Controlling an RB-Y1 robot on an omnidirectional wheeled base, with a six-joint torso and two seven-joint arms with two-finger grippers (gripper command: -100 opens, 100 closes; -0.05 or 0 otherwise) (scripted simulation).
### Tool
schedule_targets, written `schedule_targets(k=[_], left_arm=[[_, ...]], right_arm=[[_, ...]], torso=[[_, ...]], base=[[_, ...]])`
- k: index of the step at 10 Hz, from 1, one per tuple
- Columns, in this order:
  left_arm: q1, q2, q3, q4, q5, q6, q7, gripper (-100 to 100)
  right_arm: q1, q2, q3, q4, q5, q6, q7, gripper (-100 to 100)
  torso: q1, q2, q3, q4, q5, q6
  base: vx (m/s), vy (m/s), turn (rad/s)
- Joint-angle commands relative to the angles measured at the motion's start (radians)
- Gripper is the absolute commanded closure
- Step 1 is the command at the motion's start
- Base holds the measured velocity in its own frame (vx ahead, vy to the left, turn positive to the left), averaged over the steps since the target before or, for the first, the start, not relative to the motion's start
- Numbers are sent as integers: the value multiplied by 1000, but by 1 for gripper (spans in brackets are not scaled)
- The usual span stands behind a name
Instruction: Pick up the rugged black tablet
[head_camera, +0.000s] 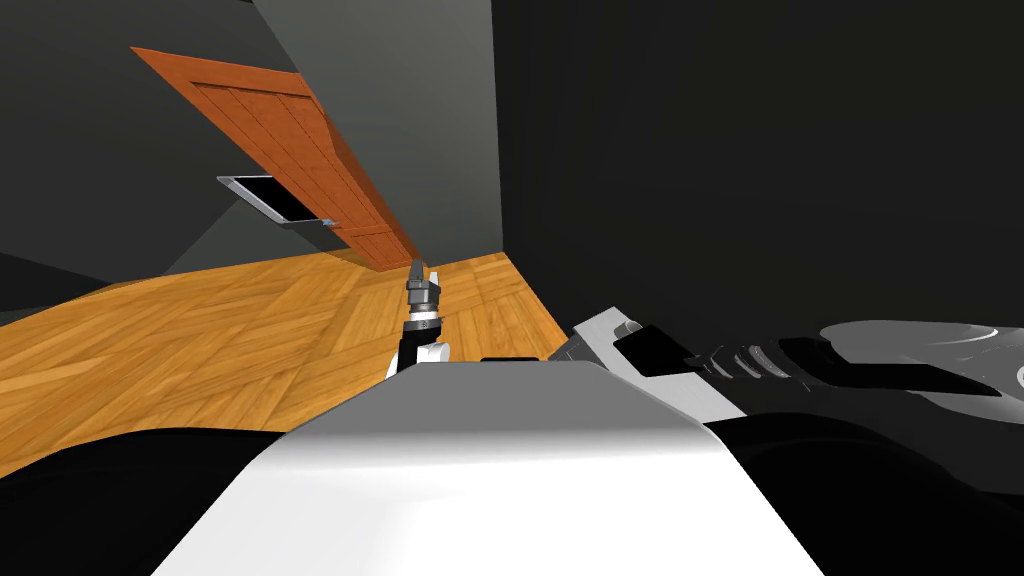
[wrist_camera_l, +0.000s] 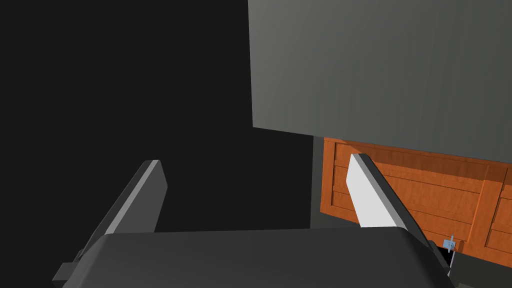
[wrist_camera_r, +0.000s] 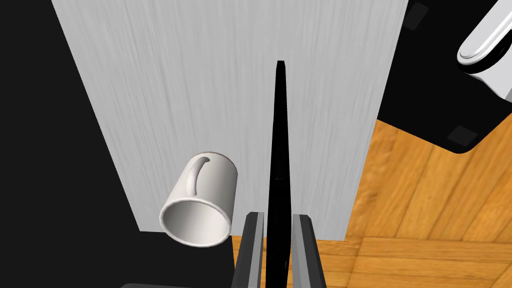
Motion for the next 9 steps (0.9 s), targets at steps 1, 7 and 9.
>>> schedule_targets(k=[1,7,9], left_arm=[[0,0,0,0,0,0,0,0],[0,0,0,0,0,0,0,0],[0,0,0,0,0,0,0,0]], right_arm=[[0,0,0,0,0,0,0,0],[-45,-87,-51,-112,82,7,-96,100],[-43,-93,-39,-120,65,17,-89,0]], torso=[[0,0,0,0,0,0],[1,0,0,1,2,1],[2,0,0,1,2,0]], base=[[0,0,0],[24,-29,-170],[3,-2,1]])
